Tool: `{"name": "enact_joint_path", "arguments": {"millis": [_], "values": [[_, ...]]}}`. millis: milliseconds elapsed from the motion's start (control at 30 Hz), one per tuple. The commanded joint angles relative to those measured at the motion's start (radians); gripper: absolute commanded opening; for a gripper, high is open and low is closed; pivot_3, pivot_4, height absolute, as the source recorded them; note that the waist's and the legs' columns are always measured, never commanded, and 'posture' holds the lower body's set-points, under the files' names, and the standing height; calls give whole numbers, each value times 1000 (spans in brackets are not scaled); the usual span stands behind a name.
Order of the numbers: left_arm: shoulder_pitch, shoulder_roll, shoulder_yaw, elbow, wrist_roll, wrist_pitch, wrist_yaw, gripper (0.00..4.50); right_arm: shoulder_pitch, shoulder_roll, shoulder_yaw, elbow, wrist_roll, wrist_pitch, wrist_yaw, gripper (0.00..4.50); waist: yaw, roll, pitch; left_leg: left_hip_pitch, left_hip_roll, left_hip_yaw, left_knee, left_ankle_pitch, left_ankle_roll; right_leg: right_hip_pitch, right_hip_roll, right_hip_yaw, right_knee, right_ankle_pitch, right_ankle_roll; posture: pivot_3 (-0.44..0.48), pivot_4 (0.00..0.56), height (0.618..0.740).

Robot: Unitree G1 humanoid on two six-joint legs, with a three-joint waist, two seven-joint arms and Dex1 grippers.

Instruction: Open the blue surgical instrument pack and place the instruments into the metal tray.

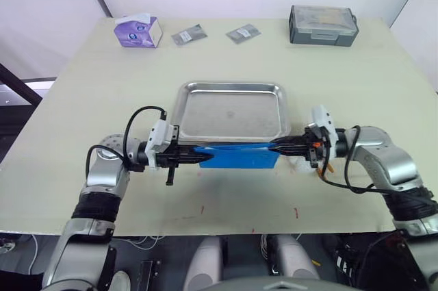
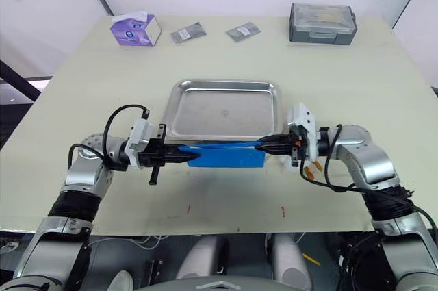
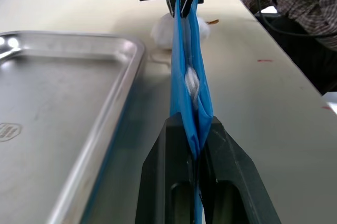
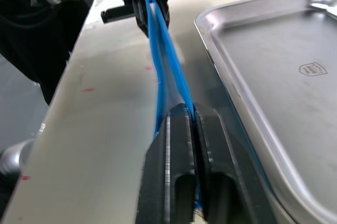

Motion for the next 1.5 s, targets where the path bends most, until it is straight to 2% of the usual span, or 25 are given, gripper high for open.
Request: {"name": "enact_joint_path", "arguments": {"millis": [33, 100, 133, 200, 400, 600, 733, 833, 867, 933, 967, 1033, 1167, 1200, 1333, 1500], "values": [[23, 13, 37, -74, -38, 18, -13, 0, 33, -50, -105, -97, 57, 31, -17, 2299, 1, 0, 0, 0, 0, 0, 0, 0, 0, 0, 0, 0, 0, 0, 0, 0, 150, 734], [31, 13, 40, -83, -39, 22, -9, 0, 60, -68, -140, -119, 64, 32, -33, 3175, 0, 0, 0, 0, 0, 0, 0, 0, 0, 0, 0, 0, 0, 0, 0, 0, 150, 734], [33, 13, 41, -84, -38, 22, -8, 0, 72, -73, -154, -126, 68, 34, -41, 3871, -1, 0, 0, 0, 0, 0, 0, 0, 0, 0, 0, 0, 0, 0, 0, 0, 150, 734], [34, 13, 44, -84, -37, 23, -8, 0, 96, -84, -175, -134, 68, 36, -51, 4484, -1, 0, 0, 0, 0, 0, 0, 0, 0, 0, 0, 0, 0, 0, 0, 0, 150, 734], [29, 7, 45, -85, -31, 22, -3, 0, 196, -119, -212, -125, 22, 0, -85, 4484, 2, 0, 0, 0, 0, 1, 0, 0, 0, 0, 0, 0, 0, 0, 0, 0, 150, 734], [31, 3, 40, -86, -23, 13, -2, 0, 274, -109, -142, -72, -105, -51, -157, 4484, 0, 0, 0, 0, 0, 1, 0, 0, 0, 0, 1, 1, 0, 0, 0, 0, 150, 734], [34, 3, 38, -91, -21, 13, 1, 0, 291, -86, -131, -47, -132, -57, -196, 4484, 1, 0, 0, 0, 0, 1, 0, 0, 0, 0, 0, 1, 0, 0, 0, 0, 150, 734], [34, 2, 37, -91, -19, 13, 2, 0, 300, -79, -134, -39, -134, -59, -199, 3805, 0, 0, 0, 0, 0, 1, 0, 0, 0, 0, 1, 1, 0, 0, 0, 0, 150, 734], [34, 1, 37, -90, -18, 13, 4, 0, 304, -76, -139, -44, -125, -58, -198, 3229, 0, 0, 0, 0, 0, 1, 0, 0, 0, 0, 1, 1, 0, 0, 0, 0, 150, 734], [30, -2, 36, -87, -15, 13, 8, 0, 310, -73, -154, -53, -108, -49, -202, 2465, 1, 0, 0, 0, 0, 1, 0, 0, 0, 0, 0, 1, 0, 0, 0, 0, 150, 734], [28, -3, 36, -87, -14, 14, 11, 0, 315, -75, -162, -59, -99, -49, -200, 2282, 1, 0, 0, 0, 0, 1, 0, 0, 0, 0, 0, 1, 0, 0, 0, 0, 150, 734], [25, -7, 34, -87, -11, 14, 14, 0, 322, -74, -207, -77, -47, -27, -195, 1482, 2, 0, 0, 0, 0, 1, 0, 0, 0, 0, 0, 1, 0, 0, 0, 0, 150, 734], [19, -14, 32, -79, 9, 0, 26, 0, 335, -83, -297, -109, 89, 48, -164, 197, 2, 0, 0, 0, 0, 1, 0, 0, 0, 0, 0, 1, 0, 0, 0, 0, 150, 734], [16, -17, 30, -74, 15, -3, 31, 0, 332, -88, -327, -116, 139, 85, -156, 29, 2, 0, 0, 0, 0, 1, 0, 0, 0, 0, 0, 1, 0, 0, 0, 0, 150, 734], [10, -29, 16, -66, 36, -7, 40, 0, 282, -98, -420, -191, 349, 241, -173, 4, 0, 0, 0, 0, 0, 1, 0, 0, 0, 0, 1, 1, 0, 0, 0, 0, 150, 734], [-7, -32, 0, -49, 57, -16, 31, 0, 162, -54, -406, -296, 504, 336, -258, 4, -2, 1, 1, 0, 0, 1, 0, 0, 0, 0, 1, 1, 0, 0, 0, 0, 150, 734]]}}
